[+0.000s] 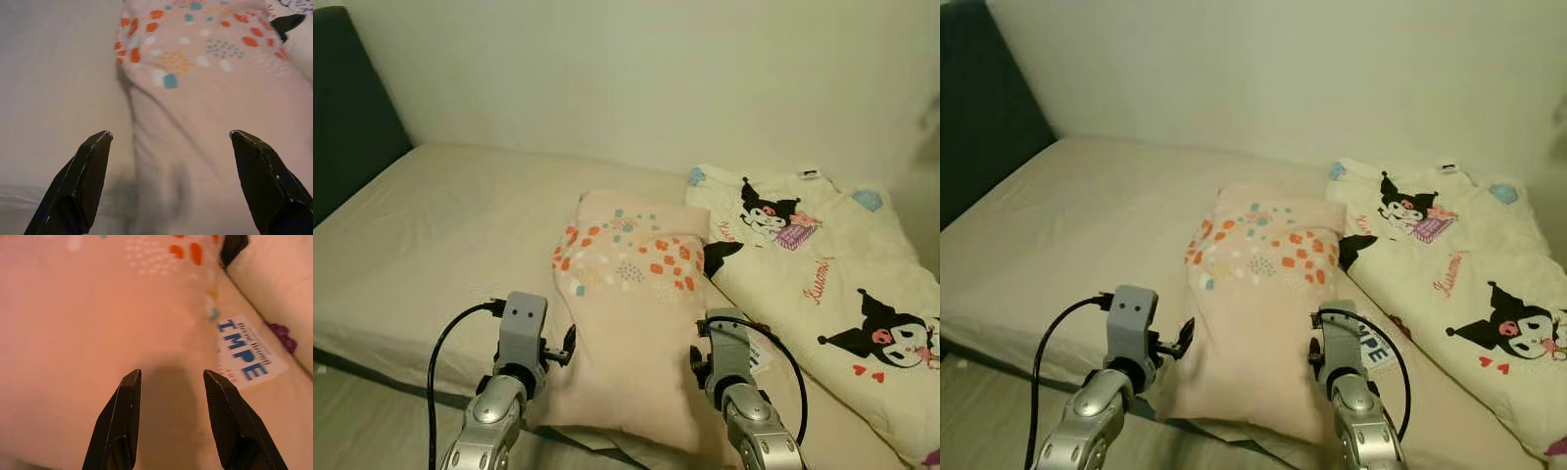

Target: Clean up the room

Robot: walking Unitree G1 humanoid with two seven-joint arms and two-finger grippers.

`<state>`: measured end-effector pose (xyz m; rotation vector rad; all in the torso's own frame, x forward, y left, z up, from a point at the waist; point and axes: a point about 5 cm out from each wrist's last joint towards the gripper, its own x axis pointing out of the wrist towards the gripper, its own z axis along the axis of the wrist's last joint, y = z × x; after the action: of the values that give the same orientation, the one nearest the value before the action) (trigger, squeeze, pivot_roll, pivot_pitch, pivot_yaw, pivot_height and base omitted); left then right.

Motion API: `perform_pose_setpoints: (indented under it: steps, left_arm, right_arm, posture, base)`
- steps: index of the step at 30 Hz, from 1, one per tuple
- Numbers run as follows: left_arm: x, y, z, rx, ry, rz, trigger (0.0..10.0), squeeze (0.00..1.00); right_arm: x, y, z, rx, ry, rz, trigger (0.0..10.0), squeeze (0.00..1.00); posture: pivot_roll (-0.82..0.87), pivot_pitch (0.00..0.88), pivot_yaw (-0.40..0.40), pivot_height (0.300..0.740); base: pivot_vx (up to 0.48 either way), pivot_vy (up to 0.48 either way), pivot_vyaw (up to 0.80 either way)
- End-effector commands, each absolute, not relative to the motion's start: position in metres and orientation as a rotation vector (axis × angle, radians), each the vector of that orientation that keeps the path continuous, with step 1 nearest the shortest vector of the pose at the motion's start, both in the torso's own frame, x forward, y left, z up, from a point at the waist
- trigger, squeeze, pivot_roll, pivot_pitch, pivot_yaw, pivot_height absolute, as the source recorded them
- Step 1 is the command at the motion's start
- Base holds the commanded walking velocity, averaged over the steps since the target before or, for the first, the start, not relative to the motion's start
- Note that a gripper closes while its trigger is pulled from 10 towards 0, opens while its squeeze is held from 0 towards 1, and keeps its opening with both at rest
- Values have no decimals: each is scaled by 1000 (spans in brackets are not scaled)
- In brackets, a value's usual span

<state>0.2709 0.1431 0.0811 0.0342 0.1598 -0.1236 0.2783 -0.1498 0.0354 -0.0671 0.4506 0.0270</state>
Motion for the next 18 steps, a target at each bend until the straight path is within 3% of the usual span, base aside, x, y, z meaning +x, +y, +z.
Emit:
perform_pose_setpoints:
  steps: [1, 18]
  left_arm:
    - [270, 148, 75, 37, 192, -104, 10000, 0]
    - [272, 149, 78, 46, 163, -90, 10000, 0]
  right_arm:
    - [277, -142, 34, -42, 459, 40, 10000, 0]
    - [281, -153, 42, -42, 403, -25, 10000, 0]
  posture:
    - [-73, 107, 0, 740]
    - [-82, 102, 0, 735]
  base:
    - [0, 0, 0]
    - [0, 0, 0]
